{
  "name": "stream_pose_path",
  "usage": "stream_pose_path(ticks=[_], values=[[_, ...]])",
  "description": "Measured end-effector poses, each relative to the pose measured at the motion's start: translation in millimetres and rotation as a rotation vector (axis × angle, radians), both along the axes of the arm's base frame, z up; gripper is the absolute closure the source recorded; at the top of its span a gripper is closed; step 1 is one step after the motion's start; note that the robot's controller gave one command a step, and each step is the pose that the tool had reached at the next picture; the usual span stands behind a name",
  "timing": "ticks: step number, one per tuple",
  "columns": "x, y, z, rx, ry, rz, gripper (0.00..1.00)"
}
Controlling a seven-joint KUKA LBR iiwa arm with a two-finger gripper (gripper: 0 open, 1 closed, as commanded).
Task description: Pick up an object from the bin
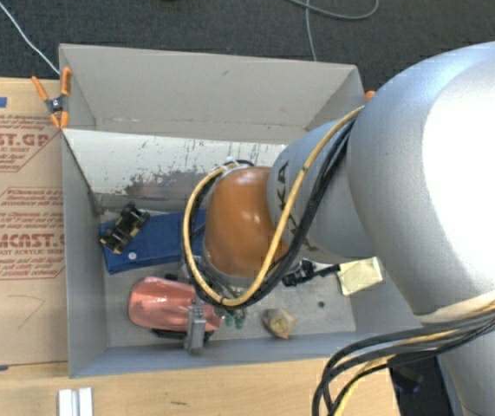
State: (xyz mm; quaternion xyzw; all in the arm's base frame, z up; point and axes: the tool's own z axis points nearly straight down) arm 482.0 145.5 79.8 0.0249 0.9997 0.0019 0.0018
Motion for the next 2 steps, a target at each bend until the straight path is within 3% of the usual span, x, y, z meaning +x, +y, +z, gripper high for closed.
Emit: stream_pose_path(ticks=[2], values=[[0.7, 0.0, 0.5, 0.001, -0.002, -0.001, 1.00]])
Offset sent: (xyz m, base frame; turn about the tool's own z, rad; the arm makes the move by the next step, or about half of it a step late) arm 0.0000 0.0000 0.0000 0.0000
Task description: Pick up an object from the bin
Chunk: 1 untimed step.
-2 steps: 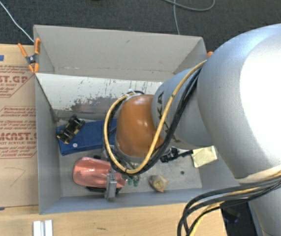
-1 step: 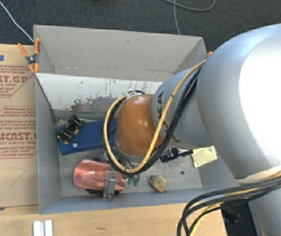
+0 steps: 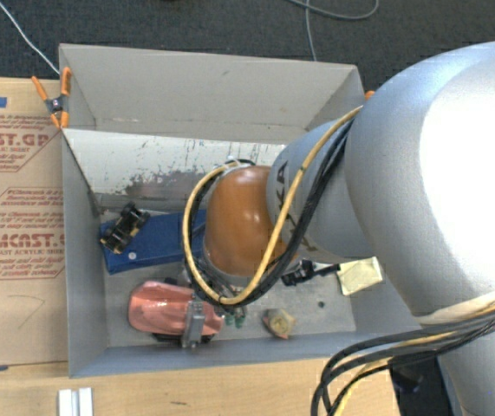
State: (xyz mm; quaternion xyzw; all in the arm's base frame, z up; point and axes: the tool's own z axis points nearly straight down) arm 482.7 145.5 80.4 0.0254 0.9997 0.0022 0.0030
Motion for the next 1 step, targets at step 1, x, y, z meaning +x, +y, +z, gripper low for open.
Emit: stream_pose_path(ticks=[1], values=[[0.0, 0.1, 0.1, 0.000, 0.000, 0.000, 1.00]])
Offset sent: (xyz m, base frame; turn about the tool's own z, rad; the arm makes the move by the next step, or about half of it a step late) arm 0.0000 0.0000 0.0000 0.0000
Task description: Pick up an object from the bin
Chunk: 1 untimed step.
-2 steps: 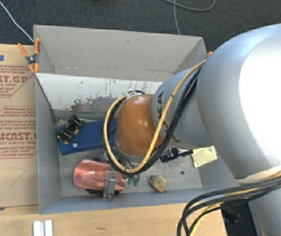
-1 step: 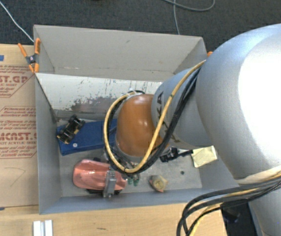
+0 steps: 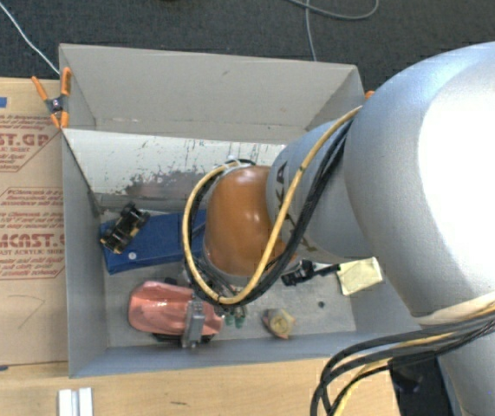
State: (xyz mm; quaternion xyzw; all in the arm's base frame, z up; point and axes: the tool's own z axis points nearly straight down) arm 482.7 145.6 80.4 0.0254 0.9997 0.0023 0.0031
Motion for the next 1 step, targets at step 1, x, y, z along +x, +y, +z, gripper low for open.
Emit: stream_pose_path(ticks=[1], values=[[0.0, 0.1, 0.0, 0.000, 0.000, 0.000, 1.00]])
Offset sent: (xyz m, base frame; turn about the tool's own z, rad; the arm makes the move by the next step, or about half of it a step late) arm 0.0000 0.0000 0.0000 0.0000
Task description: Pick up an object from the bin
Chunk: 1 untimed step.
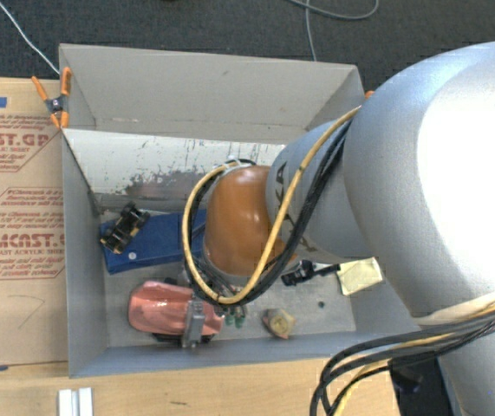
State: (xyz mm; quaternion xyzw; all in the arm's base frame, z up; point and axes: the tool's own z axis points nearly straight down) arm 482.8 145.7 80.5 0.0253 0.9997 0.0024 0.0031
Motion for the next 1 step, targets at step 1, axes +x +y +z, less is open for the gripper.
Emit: stream_pose_path(ticks=[1], values=[[0.1, 0.0, 0.1, 0.000, 0.000, 0.000, 1.00]])
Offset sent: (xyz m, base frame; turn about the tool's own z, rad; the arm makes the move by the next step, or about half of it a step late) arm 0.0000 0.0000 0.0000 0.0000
